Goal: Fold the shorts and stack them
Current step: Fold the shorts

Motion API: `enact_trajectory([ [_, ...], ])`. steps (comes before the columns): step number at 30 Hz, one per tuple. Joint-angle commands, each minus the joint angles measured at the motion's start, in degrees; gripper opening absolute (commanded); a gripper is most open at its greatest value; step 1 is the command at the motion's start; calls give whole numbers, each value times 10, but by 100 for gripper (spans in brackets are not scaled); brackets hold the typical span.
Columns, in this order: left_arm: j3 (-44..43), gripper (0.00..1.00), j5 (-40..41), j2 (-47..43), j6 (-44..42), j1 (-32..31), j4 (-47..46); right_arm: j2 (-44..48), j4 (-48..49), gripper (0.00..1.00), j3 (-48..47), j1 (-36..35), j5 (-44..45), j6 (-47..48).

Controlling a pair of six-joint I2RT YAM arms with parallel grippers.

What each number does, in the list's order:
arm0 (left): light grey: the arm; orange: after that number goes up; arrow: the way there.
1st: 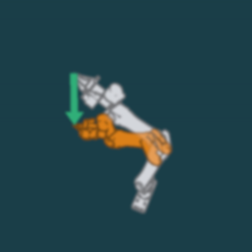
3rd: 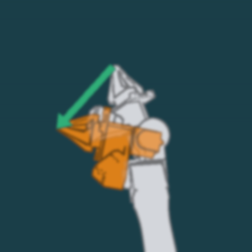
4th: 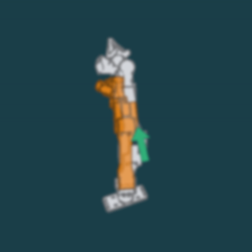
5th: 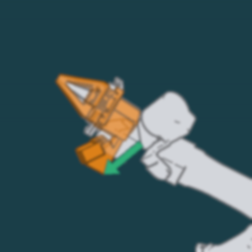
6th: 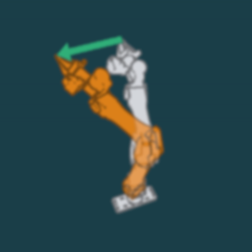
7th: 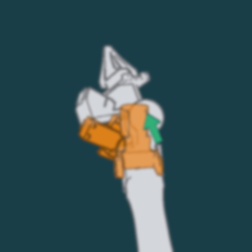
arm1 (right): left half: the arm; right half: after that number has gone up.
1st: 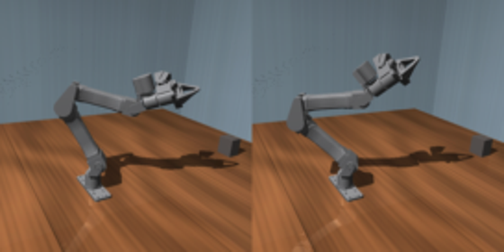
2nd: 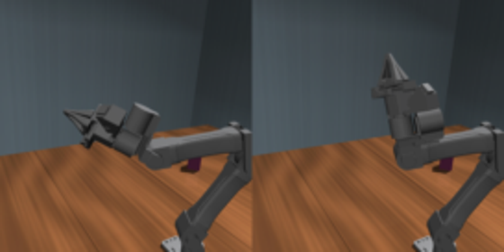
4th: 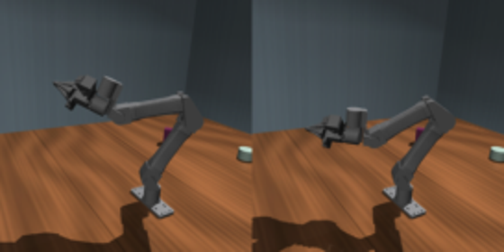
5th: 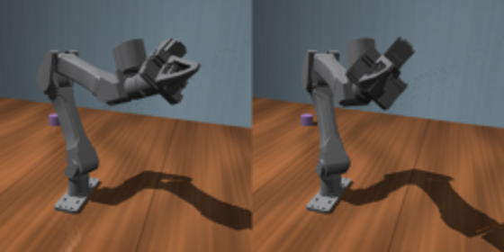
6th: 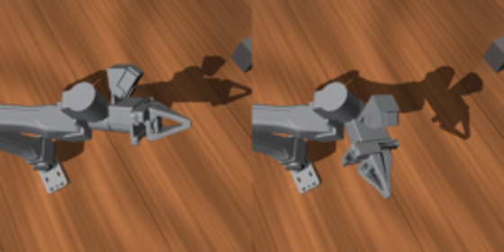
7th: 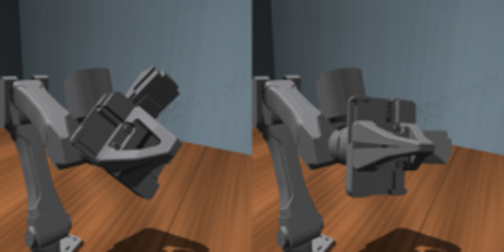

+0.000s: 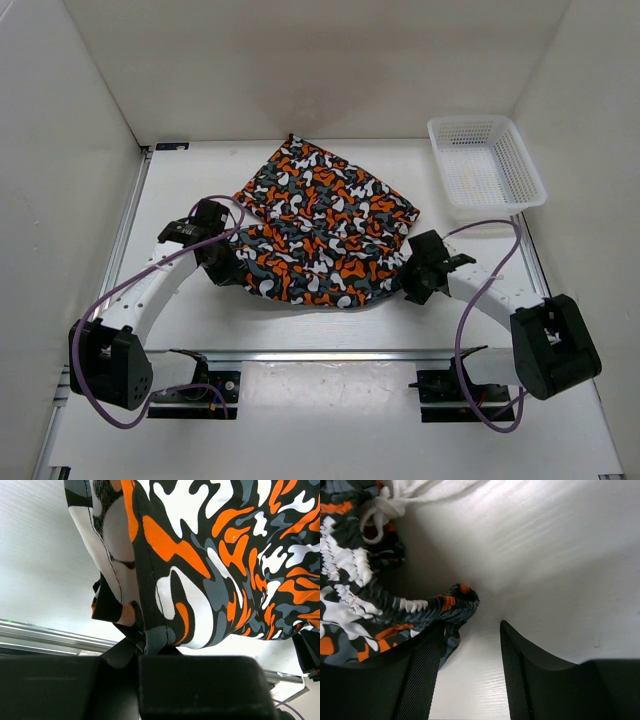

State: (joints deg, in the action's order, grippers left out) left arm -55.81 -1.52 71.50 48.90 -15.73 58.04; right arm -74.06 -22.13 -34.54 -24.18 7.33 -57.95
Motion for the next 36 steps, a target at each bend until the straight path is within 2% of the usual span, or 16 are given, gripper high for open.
enact_trajectory([
  [1, -19, 10, 1, -4, -6, -3, -1, -13, 31, 54, -25, -2, -2, 2],
  [4, -19, 10, 1, -4, -6, -3, -1, -6, 44, 54, -31, -2, -2, 2],
  [8, -19, 10, 1, -4, -6, -3, -1, 8, 50, 61, -36, -2, -2, 2],
  [14, -19, 10, 1, -4, -11, -3, -1, -87, 39, 62, -89, -9, 9, 13],
  [17, -19, 10, -4, -4, -11, -3, -1, -135, 14, 58, -132, -24, 51, 31],
  [24, -19, 10, -4, 1, -16, -3, 4, -235, -37, 41, -205, -45, 125, 42],
  [27, -30, 10, 1, 1, -16, -3, 16, -256, -50, 18, -223, -45, 136, 48],
  [28, -36, 10, 6, 1, -21, -3, 22, -261, -58, 5, -229, -45, 136, 48],
  [29, -44, 10, 6, 1, -21, -3, 29, -261, -65, 0, -229, -45, 141, 48],
  [32, -65, 10, 12, 7, -28, -3, 36, -225, -83, 0, -222, -45, 153, 59],
  [36, -123, 10, 24, 7, -33, -3, 74, -116, -130, 0, -211, -45, 178, 77],
])
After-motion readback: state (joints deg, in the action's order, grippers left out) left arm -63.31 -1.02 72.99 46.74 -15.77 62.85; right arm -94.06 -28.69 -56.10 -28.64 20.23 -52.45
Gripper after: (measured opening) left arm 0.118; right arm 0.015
